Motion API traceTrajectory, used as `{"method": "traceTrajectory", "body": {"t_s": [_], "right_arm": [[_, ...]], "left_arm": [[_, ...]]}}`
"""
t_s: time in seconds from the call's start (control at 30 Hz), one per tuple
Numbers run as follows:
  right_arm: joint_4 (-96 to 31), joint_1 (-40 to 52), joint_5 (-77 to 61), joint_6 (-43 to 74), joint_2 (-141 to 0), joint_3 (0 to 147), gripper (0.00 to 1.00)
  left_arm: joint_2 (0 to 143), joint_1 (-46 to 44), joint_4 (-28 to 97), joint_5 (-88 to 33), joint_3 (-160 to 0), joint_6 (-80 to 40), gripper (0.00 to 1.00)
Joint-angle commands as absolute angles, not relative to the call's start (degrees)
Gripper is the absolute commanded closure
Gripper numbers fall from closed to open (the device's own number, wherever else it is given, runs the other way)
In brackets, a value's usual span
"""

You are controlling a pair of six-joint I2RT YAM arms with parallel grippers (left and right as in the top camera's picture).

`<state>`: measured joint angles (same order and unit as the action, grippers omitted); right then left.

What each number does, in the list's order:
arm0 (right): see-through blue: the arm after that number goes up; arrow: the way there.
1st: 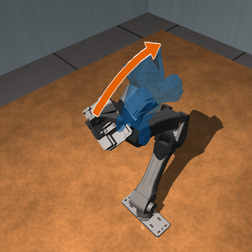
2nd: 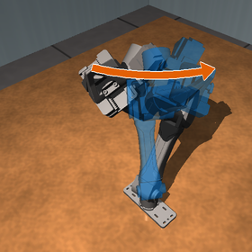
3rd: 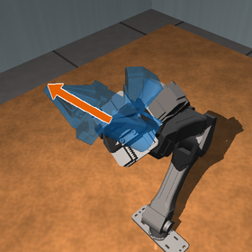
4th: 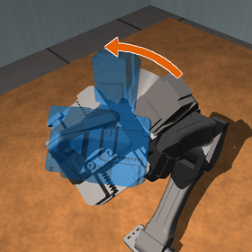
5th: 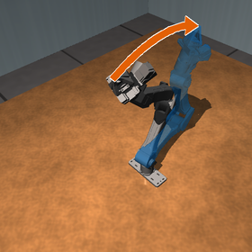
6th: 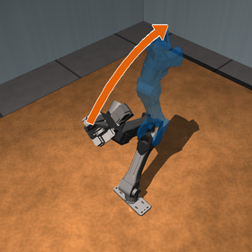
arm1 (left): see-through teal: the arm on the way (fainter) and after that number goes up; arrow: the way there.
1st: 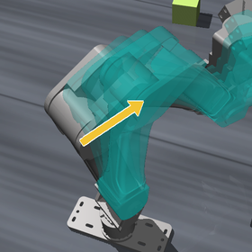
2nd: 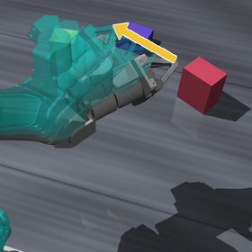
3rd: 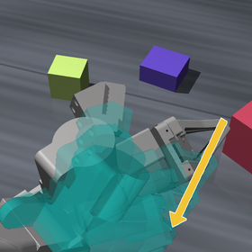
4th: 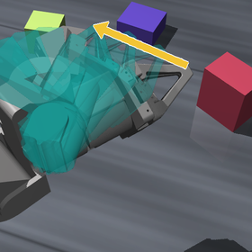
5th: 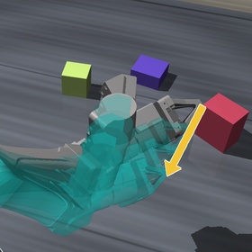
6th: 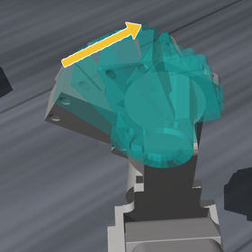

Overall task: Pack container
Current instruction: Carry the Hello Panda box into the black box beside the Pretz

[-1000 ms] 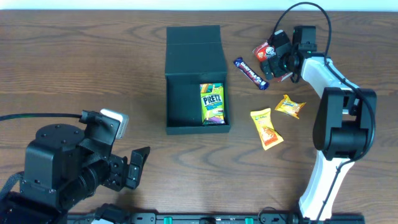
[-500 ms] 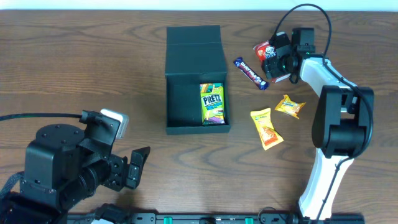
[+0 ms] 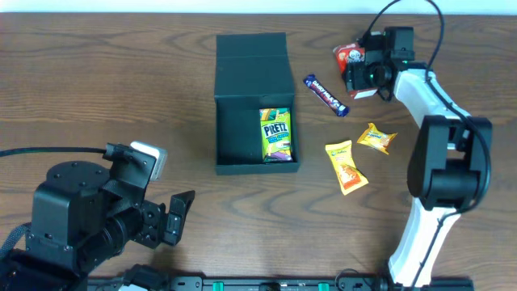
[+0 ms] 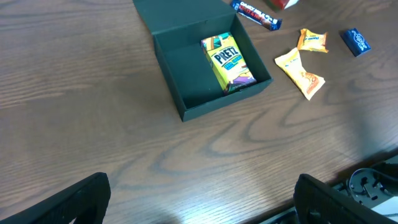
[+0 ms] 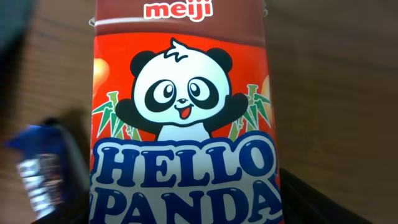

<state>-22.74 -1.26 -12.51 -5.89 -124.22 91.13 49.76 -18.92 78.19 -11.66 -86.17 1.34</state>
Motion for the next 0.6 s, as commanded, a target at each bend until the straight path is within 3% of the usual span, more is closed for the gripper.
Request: {"method": "traceTrajectory", "body": {"t_s": [0.0,0.3,0.57], "right_arm": [[-23.55,0.19,-14.85,-4.03,-118.02,92.90,0.28],[-29.91,8.88,-14.87,0.05,-108.97,92.90,0.29],[-37.19,22.48,-13.45,14.13,-106.17,92.88,0.32]], "left_arm": [[49.80,-18.87,78.28,-12.03,-87.15,1.74,0.05],[49.80,-18.87,78.28,-12.03,-87.15,1.74,0.05],[49.80,-18.87,78.28,-12.03,-87.15,1.74,0.05]]}}
